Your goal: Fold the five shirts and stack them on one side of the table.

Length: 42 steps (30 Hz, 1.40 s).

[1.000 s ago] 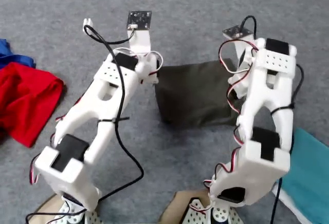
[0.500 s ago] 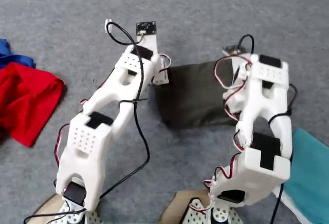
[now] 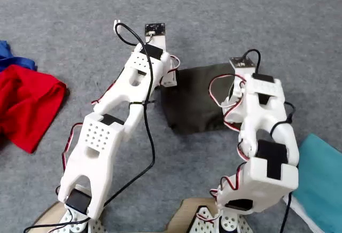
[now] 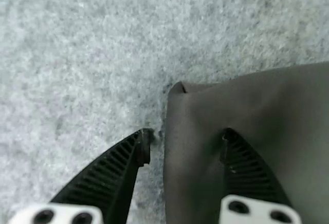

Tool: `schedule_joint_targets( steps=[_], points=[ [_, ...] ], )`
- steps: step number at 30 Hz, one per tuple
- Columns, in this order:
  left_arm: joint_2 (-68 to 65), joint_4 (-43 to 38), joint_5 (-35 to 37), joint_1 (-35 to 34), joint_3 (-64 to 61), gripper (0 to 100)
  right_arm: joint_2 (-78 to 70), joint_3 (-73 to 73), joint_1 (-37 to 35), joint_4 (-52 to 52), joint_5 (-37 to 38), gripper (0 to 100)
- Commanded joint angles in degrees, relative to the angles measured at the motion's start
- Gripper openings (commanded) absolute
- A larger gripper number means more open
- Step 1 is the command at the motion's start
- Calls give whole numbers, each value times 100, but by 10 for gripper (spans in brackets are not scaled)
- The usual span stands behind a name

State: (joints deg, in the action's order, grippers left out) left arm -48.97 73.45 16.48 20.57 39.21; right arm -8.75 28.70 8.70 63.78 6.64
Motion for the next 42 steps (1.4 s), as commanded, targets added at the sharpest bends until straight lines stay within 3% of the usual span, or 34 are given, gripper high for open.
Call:
schedule_joint_targets(
  steps=[1, 5, 11, 19, 23, 28, 34, 42],
  points=[
    [22, -18, 9, 97, 220, 191, 215, 171, -198, -352, -88, 225],
    [4, -273, 9, 97, 167, 115, 215, 242, -251, -448, -88, 200],
    [-163, -334, -193, 193, 220, 16, 215, 251, -233, -448, -53, 1],
    [-163, -237, -440, 255, 334, 19, 277, 136, -215, -325, -26, 4],
    [-163, 369, -440, 255, 976, 19, 347, -4, -145, -132, 123, 4],
    [-163, 1284, -448, 360, 1969, 19, 1314, 75, 400, 88, 299, 4],
    [-215, 2075, -457, 967, 3156, 19, 2993, 505, 1042, 422, 703, 4],
    [-189, 2382, -149, 2022, 4211, 19, 4444, 1367, 2563, 501, 1275, 4]
  ],
)
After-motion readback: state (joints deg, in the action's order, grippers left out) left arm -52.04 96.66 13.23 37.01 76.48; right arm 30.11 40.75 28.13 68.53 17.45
